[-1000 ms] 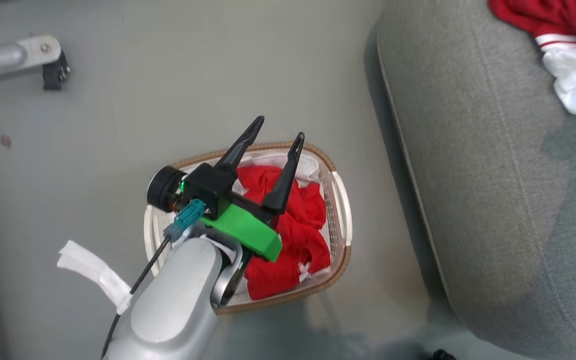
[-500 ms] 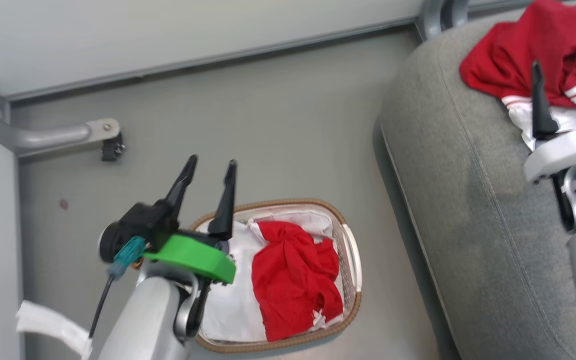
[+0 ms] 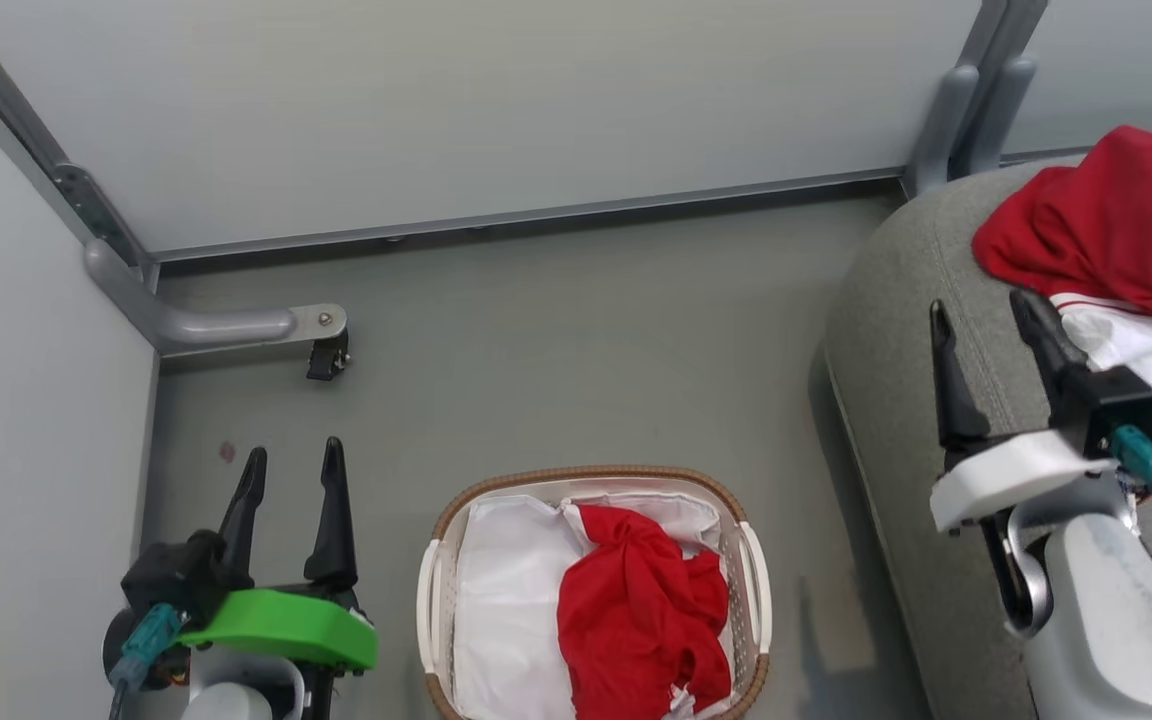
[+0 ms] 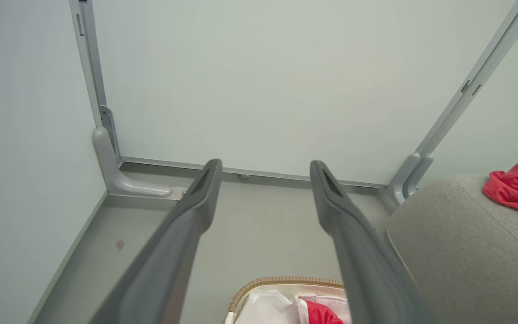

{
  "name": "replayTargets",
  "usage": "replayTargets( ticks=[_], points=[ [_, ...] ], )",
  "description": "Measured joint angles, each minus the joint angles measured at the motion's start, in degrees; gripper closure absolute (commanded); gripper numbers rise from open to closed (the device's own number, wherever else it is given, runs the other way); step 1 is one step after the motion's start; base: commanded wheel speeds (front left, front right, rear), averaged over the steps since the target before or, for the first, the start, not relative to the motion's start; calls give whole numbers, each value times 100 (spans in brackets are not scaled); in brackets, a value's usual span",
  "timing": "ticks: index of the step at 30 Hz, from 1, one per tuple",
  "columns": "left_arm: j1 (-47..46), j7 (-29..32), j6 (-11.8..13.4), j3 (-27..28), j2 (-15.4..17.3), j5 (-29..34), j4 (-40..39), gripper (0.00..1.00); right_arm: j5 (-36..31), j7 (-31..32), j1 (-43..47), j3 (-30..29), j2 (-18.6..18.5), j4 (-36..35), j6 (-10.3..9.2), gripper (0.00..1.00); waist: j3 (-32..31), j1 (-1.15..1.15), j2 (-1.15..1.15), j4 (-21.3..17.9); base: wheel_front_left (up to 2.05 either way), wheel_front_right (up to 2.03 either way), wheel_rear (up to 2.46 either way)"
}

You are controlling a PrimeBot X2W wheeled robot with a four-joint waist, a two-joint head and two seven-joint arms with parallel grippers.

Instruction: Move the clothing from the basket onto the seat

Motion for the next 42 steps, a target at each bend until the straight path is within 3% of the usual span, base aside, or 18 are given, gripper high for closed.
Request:
replayTargets(
  ticks=[13,42],
  points=[
    [404,0,0,-49,-5,-100,0,0,350,0,1217,68,162,-322,0,0,-407,0,0,233,0,0,0],
    [385,0,0,-197,-7,-113,187,0,430,0,1324,144,162,-279,0,0,-416,0,0,215,0,0,0]
  ],
)
